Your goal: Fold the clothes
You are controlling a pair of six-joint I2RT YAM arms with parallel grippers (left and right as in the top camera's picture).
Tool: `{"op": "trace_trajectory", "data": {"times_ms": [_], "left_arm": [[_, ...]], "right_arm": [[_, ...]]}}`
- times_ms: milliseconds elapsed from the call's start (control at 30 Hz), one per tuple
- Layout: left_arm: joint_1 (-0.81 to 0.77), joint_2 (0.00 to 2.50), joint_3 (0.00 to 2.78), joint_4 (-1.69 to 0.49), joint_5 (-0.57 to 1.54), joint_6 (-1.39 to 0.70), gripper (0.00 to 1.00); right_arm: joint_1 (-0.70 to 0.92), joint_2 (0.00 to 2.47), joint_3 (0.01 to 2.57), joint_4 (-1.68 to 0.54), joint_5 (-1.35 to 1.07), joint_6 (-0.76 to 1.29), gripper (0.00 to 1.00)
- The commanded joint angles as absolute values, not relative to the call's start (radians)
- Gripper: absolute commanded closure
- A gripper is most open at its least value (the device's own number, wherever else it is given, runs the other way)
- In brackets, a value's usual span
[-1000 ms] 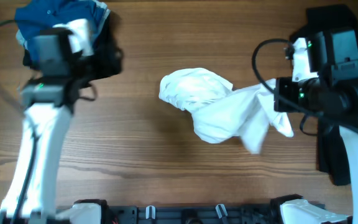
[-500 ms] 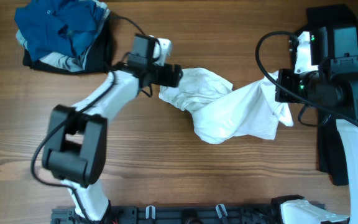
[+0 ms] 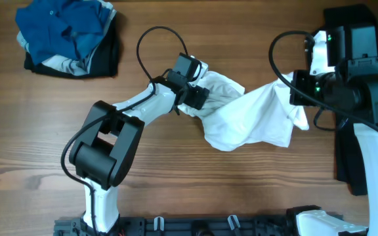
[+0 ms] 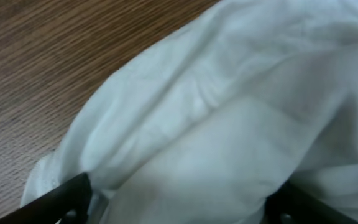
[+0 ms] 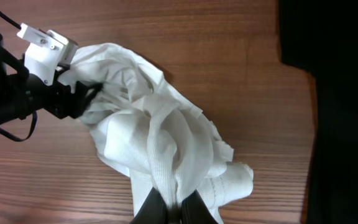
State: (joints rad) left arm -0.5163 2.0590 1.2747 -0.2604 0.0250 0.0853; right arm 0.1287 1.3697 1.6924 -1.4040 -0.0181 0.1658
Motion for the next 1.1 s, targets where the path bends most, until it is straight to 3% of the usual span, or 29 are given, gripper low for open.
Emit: {"op": "trace_trajectory", "data": {"times_ms": [0,33,233,600,900,1067], "left_arm": [[-0.506,2.091,1.278,-0.270,-0.021,0.085,0.69],[-0.502,2.086,1.278,-0.274,-0.030,0.041,0.96],[-0.408,1.898,1.278,-0.399,-0.063,-0.142,0.96],[-0.196,1.120,1.278,-0.535,-0.062,-0.191,0.96],[-0.196,1.032,1.278,-0.769,-0.135,-0.191,0.96],[-0.196,1.049,1.278,-0.784,-0.191,-0.192,0.96]], "right_arm": [[0.126,1.371,1.692,-1.391,-0.023,0.153,0.96],[0.126,1.371,1.692,-1.389,-0.023,0.154,0.96],[0.126,1.371,1.692,-1.379,-0.023,0.156,0.96],[0.094,1.407,1.692,-1.184,-0.046,0.094,0.96],[-0.103,1.406,1.692,-1.269,-0.293,-0.048,0.96],[-0.129,1.406,1.692,-1.333,-0.309,-0.072,0.96]]}}
